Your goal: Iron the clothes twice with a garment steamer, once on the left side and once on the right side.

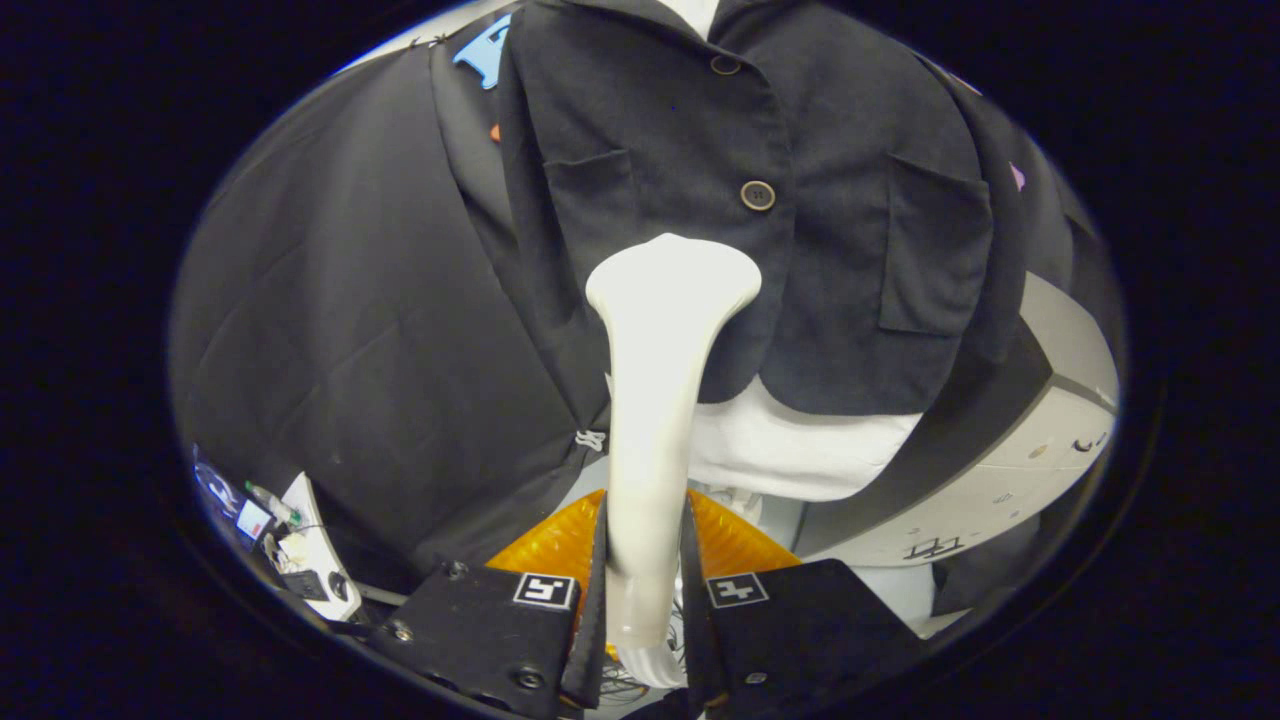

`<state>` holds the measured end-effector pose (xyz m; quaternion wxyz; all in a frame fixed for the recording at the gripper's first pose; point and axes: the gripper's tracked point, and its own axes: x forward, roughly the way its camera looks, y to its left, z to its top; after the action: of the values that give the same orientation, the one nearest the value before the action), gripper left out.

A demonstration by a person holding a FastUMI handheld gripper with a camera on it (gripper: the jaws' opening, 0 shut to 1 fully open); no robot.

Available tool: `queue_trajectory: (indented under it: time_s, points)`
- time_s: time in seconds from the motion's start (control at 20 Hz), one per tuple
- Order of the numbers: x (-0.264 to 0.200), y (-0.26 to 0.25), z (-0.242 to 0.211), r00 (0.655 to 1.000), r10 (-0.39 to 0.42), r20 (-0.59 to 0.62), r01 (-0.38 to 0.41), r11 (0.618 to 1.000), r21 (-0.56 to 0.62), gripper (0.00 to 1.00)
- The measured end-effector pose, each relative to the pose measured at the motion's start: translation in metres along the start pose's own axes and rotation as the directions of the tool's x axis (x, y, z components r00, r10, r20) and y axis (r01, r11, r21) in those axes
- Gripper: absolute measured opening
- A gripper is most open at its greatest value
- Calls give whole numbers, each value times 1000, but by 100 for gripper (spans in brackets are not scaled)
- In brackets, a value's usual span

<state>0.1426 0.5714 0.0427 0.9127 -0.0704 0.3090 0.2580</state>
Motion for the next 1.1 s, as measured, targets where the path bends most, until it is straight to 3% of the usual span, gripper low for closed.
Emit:
queue_trajectory:
  time_s: [0.3,0.65,1.1]
  points:
    - [-27,-20,-7,1000,8,19,-8,1000,19,35]
    - [-71,-80,-36,998,-23,51,21,999,48,34]
    - [-176,-188,-101,991,-67,112,54,992,117,35]
